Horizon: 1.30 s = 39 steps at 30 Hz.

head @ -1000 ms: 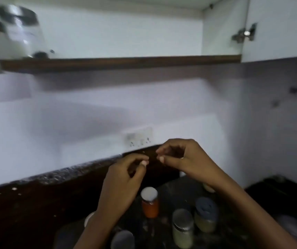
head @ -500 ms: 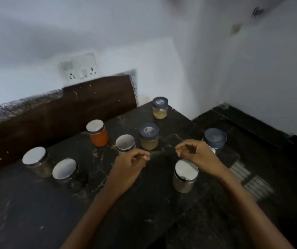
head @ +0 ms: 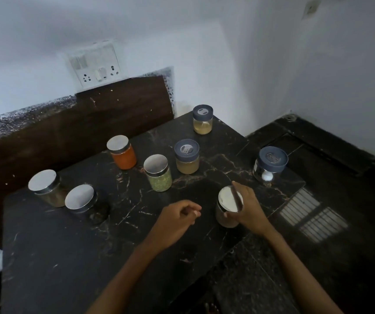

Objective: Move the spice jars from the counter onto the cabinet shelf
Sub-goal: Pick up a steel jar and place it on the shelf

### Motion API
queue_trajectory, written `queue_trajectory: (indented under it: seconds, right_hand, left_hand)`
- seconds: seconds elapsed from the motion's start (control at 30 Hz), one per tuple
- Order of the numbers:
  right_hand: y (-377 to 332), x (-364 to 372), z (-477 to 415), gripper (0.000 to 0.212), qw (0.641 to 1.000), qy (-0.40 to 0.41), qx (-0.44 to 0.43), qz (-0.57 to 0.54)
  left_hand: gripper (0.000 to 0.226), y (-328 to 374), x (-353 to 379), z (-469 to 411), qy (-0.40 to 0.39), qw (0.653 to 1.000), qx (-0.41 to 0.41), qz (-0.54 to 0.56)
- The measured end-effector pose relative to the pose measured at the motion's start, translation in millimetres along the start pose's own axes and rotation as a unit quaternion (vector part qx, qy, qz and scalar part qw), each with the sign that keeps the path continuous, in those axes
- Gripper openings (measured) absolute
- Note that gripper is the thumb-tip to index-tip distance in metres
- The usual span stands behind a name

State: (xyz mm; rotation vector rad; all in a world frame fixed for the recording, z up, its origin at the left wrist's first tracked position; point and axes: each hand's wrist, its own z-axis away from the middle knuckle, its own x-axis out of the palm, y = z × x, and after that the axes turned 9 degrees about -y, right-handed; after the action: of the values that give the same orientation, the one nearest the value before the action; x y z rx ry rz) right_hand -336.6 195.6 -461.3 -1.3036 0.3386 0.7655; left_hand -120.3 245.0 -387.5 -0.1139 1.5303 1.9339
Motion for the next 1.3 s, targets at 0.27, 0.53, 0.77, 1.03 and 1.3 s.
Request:
queue_trajectory:
  seconds: [0.27, 0.53, 0.77, 1.03, 1.3]
  right_hand:
    - [-23.5, -18.0, 2.2, 0.077, 0.994, 0.027, -0.027, -0.104]
    - [-109.1, -39.3, 19.8, 0.057, 0.981, -0.009, -0.148, -0.128]
    - [-179.5, -15.0, 23.3, 0.046, 0.961, 0.003, -0.168, -0.219]
    - [-226.4, 24.6, 17.3, 0.040, 0.963, 0.007, -0.157, -0.218]
    - [-248.9, 26.6, 17.3, 0.031, 0.952, -0.107, -0.156, -0.240]
  left_hand:
    - [0.021, -10.4, -0.1, 3.4, -0.016, 0.999, 0.007, 0.027]
    - [0.084, -11.4, -15.9, 24.3, 0.008, 0.987, 0.045, 0.157]
    - [0.095, -23.9, -39.0, 64.1, 0.023, 0.949, 0.061, 0.309]
    - [0.087, -29.0, -64.4, 84.9, 0.067, 0.936, 0.058, 0.341]
    - [0.095, -41.8, -87.0, 93.6, 0.095, 0.905, 0.062, 0.410]
